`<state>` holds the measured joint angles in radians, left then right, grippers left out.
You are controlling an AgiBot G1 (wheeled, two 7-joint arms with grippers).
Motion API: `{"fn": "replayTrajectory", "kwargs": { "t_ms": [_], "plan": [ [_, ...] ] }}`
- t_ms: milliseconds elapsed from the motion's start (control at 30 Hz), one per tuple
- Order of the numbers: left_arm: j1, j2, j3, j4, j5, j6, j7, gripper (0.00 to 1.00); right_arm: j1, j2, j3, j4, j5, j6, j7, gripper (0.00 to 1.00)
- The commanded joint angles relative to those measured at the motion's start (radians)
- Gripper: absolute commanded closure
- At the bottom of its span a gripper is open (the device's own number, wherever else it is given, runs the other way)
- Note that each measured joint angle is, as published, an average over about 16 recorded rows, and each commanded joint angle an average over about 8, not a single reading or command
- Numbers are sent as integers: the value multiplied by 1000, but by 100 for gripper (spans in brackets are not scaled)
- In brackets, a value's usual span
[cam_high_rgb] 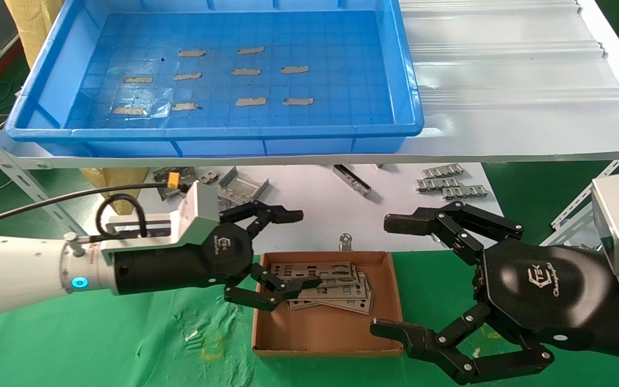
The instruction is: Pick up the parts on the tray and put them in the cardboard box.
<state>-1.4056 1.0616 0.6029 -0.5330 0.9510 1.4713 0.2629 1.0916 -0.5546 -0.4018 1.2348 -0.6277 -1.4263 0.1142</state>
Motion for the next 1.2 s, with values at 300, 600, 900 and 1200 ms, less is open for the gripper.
{"fn": "replayTrajectory", "kwargs": {
  "t_ms": [300, 600, 900, 1200],
  "plan": [
    [84, -114, -82, -191, -56, 6, -114, 0, 0, 0, 0, 0, 0, 0, 0, 0],
    [160, -218, -156, -363, -107, 12, -218, 0, 0, 0, 0, 0, 0, 0, 0, 0],
    [236, -320, -230, -534, -157, 17, -321, 0, 0, 0, 0, 0, 0, 0, 0, 0],
    [309, -421, -302, -701, -206, 23, -421, 0, 0, 0, 0, 0, 0, 0, 0, 0]
  ]
}}
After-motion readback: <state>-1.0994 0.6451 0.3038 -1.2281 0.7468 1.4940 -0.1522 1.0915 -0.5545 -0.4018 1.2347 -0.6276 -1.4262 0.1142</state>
